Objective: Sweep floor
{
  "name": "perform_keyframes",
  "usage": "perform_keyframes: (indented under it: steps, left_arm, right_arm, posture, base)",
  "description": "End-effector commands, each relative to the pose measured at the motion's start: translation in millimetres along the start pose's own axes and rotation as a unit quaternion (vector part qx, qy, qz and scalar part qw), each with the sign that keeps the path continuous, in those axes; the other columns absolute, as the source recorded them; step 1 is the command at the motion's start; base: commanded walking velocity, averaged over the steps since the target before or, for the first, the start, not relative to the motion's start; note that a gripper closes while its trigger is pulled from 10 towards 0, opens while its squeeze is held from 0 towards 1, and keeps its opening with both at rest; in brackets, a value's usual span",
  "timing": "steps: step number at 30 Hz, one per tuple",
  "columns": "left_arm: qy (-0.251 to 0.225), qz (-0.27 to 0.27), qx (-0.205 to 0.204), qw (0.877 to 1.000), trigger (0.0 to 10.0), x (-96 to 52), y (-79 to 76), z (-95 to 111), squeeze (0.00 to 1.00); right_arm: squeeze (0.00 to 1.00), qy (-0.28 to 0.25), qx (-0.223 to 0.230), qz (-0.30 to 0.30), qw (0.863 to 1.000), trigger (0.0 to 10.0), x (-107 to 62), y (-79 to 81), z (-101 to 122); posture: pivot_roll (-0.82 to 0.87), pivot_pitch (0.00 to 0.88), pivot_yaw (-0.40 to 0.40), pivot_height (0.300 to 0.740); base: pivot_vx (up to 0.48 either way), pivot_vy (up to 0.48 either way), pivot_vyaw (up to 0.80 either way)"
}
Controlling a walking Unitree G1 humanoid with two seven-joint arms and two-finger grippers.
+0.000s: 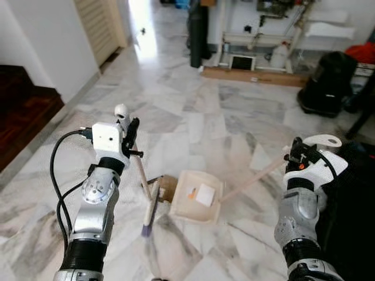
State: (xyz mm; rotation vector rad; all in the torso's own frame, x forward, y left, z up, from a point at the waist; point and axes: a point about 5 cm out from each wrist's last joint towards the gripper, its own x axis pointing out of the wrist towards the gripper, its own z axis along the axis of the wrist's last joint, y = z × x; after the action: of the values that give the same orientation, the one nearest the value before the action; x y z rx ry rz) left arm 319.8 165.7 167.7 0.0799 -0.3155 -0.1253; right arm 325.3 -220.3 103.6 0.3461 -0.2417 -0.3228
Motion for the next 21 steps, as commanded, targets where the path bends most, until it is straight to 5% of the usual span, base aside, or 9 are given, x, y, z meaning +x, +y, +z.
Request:
perform_keyframes:
  steps: [1,21]
  left_arm:
    - [-0.016,0.001,0.013,1.0,10.0,1.9,-1.5,7.2,0.0]
    - [0.004,0.024,0.025,0.999,10.0,1.0,3.5,-0.3,0.0]
  right_arm:
    - [0.0,-0.025,0.011,0.007,1.0,10.0,4.6,7.1,11.0]
    - [0.0,-0.022,0.011,0.011,1.0,10.0,7.4,11.9,15.3]
  posture:
    - [0.05,0.0,0.062,0.74]
    - [0.05,0.023,0.055,0.74]
  base:
    - [0.0,0.0,0.8]
    - [0.0,0.0,0.8]
